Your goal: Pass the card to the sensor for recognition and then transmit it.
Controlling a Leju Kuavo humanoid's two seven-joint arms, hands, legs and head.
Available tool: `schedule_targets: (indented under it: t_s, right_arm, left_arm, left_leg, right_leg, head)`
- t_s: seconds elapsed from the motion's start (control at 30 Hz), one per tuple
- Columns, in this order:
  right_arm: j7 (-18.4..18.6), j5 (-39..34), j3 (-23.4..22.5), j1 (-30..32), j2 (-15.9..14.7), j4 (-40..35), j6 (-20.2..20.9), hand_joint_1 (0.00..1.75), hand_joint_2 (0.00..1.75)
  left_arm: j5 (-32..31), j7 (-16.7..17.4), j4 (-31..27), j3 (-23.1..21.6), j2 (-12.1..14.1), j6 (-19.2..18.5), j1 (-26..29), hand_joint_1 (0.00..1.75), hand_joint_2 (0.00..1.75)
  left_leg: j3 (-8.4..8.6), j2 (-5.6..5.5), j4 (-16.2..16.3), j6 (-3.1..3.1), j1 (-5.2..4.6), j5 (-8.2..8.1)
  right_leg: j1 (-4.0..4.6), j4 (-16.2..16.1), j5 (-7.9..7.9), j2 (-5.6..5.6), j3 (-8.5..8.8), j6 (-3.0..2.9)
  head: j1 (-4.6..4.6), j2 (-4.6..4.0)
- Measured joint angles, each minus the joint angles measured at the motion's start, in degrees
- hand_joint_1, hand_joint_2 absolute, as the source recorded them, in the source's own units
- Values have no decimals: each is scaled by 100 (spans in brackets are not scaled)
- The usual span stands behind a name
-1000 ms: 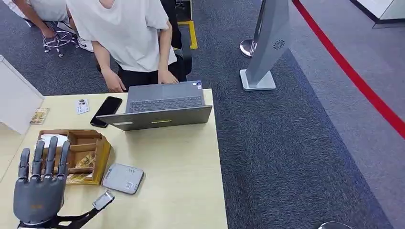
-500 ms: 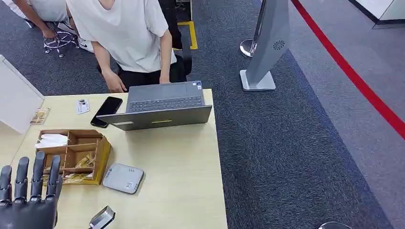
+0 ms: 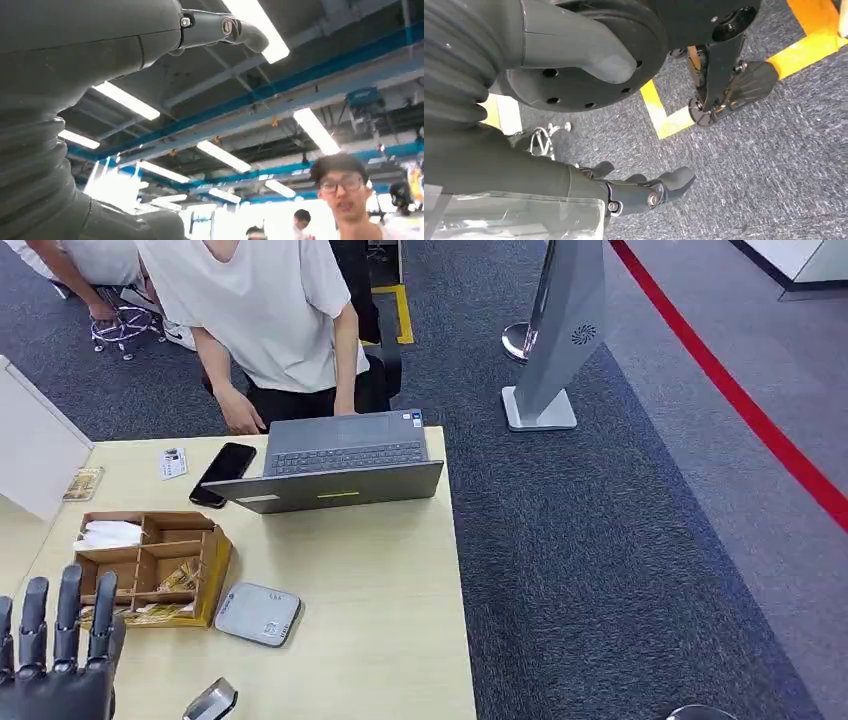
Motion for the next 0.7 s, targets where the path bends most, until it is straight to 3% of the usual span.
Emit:
schedule_targets:
  t_s: [0.07, 0.13, 0.17, 0.27, 0.33, 0.43, 0.7]
  right_arm:
    - [-9, -75, -22, 0, 2, 0, 0, 0, 175]
    - [-20, -112, -63, 0, 2, 0, -2, 0, 175]
    - [-20, -143, -81, 0, 2, 0, 2, 0, 175]
    - [44, -151, -111, -1, 0, -2, 63, 0, 175]
    - [85, -153, -127, -1, 0, -4, 77, 0, 175]
    - [127, -156, -135, -1, -2, -4, 76, 0, 175]
    - [136, -156, -138, -1, -11, -4, 74, 0, 175]
  left_arm:
    - [0, 551, 4, -57, 209, -422, 113, 0, 175]
    - [0, 1618, 7, -276, 587, -1235, 215, 0, 175]
    - [0, 1992, 11, -420, 759, -1490, 260, 0, 175]
    - [92, 2743, 77, -803, 1284, -2242, 290, 0, 175]
    - [247, 2935, 160, -986, 1572, -2454, 318, 0, 175]
    - [337, 2985, 245, -1150, 1852, -2473, 302, 0, 175]
    - [455, 3057, 382, -1432, 2129, -2493, 184, 0, 175]
  left_leg:
    - [0, 0, 0, 0, 0, 0]
    - [0, -1, -2, 0, 2, 0]
    - [0, 0, -3, -1, 4, 0]
    - [-1, -3, -3, -1, 5, 1]
    - [0, 3, -3, -1, 5, 1]
    - [-1, -1, -2, -1, 2, 1]
    - [0, -1, -2, -1, 3, 1]
  right_leg:
    - [0, 0, -1, -1, -2, 0]
    - [2, 0, -1, -1, -4, -1]
    - [3, 1, -2, -1, -5, -1]
    - [3, 1, -2, -4, 0, -1]
    - [3, 1, -1, 0, -2, -1]
    - [2, 0, -1, -2, 0, -1]
    - [2, 0, -1, -2, -1, -1]
  head:
    - [2, 0]
    - [-2, 0]
    - [-2, 0]
    - [-2, 0]
    - [-2, 0]
    - [0, 0]
    - [0, 0]
